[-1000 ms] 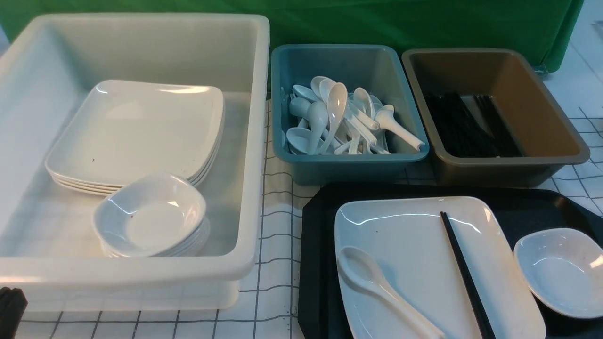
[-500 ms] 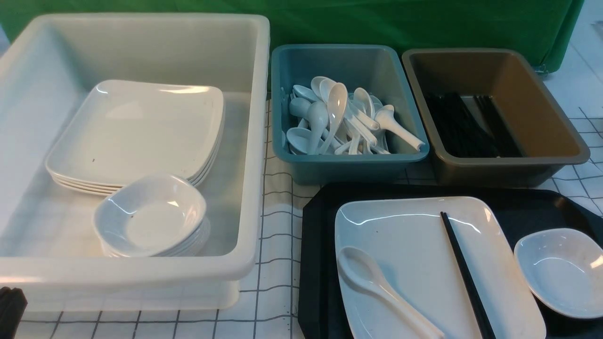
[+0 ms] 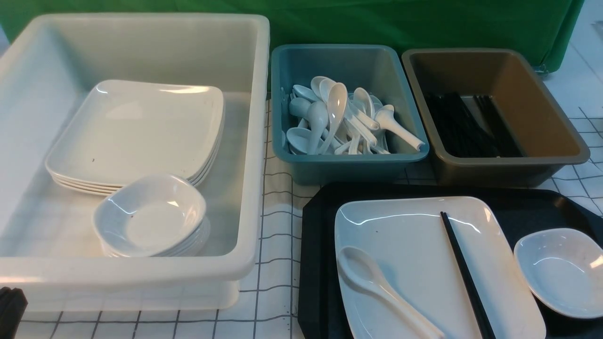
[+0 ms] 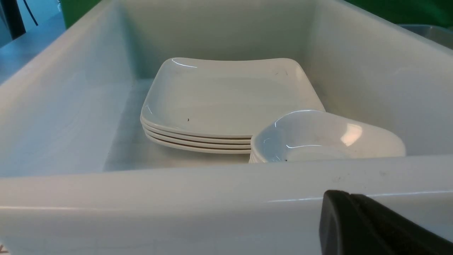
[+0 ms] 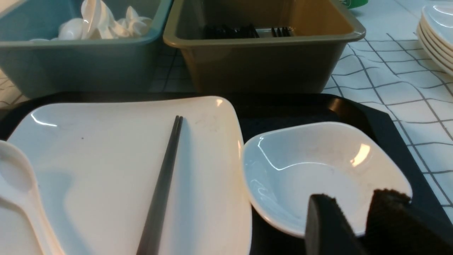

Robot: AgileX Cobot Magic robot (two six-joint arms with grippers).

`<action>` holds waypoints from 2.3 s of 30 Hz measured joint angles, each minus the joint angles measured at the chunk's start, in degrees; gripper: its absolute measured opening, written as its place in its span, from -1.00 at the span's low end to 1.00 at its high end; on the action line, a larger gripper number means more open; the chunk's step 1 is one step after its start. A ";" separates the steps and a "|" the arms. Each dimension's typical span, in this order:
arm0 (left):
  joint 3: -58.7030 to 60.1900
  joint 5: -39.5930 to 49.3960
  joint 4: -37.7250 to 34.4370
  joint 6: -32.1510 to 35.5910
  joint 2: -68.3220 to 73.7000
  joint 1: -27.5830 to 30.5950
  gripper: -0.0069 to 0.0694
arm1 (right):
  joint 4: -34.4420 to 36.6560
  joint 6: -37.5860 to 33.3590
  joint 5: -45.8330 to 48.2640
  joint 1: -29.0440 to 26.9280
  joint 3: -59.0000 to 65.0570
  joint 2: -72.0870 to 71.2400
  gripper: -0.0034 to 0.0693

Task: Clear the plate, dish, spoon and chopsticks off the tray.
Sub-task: Use the right arm to grab a pair of chopsticks from the plate

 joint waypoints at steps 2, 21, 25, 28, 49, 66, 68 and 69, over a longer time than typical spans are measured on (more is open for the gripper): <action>0.00 0.00 0.00 0.00 0.00 0.00 -0.81 | 0.00 -0.02 -0.27 0.00 0.00 0.00 -0.24; 0.00 0.00 0.00 0.00 0.00 0.00 -0.81 | 7.15 55.41 -4.63 0.00 0.45 0.00 -0.25; 0.00 0.00 0.00 0.00 0.00 0.00 -0.81 | 7.15 55.20 -5.05 0.32 0.45 0.00 -0.36; 0.00 0.00 0.00 0.00 0.00 0.00 -0.81 | 7.26 46.40 -8.30 1.98 -1.57 0.00 -0.76; 0.00 0.00 0.00 0.00 0.00 0.00 -0.81 | 13.91 -4.66 37.77 3.68 -37.63 62.18 -0.62; 0.00 0.00 0.00 0.00 0.00 0.00 -0.81 | -2.76 8.29 35.19 23.26 -53.78 88.94 0.36; 0.00 0.00 0.00 0.00 0.00 0.00 -0.81 | -3.34 9.33 34.37 23.74 -54.72 91.55 0.39; 0.00 0.00 0.00 0.00 0.00 0.00 -0.81 | -3.55 9.66 33.77 23.74 -54.98 92.71 0.40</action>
